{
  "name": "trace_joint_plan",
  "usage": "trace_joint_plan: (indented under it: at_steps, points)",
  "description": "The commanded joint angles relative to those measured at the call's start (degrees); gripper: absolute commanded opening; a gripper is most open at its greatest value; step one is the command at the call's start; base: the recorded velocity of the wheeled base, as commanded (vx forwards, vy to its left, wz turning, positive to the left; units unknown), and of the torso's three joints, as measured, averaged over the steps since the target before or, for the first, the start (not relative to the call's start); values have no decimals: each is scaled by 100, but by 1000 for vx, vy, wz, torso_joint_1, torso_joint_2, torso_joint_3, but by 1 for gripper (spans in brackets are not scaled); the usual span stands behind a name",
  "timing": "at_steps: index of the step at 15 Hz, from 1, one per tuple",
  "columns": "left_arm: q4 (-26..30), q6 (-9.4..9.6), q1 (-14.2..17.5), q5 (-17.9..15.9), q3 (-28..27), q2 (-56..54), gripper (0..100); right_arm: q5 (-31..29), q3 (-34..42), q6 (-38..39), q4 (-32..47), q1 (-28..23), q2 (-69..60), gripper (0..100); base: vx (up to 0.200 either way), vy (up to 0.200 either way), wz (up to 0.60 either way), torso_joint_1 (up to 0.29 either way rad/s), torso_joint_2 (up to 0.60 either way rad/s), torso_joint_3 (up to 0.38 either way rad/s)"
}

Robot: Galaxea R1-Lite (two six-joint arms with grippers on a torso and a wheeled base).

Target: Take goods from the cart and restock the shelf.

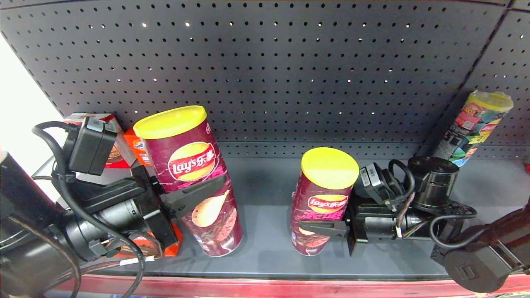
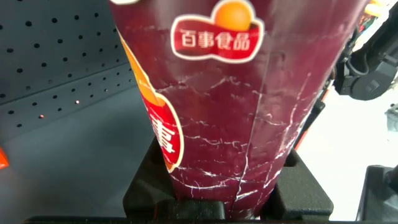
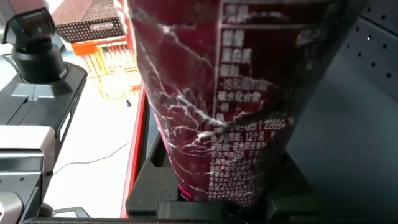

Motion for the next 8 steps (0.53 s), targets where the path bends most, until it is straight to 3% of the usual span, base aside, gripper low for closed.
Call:
trace_joint_plan:
  at_steps: [1,8]
  points:
    - [-11,-25,0,-1,-8,1,0,3,18,-6,7,0,19,100,0,0,0,0,0,0]
    - [-11,-34,0,-1,1,-8,0,-24,449,-24,-1,-175,-315,100,0,0,0,0,0,0]
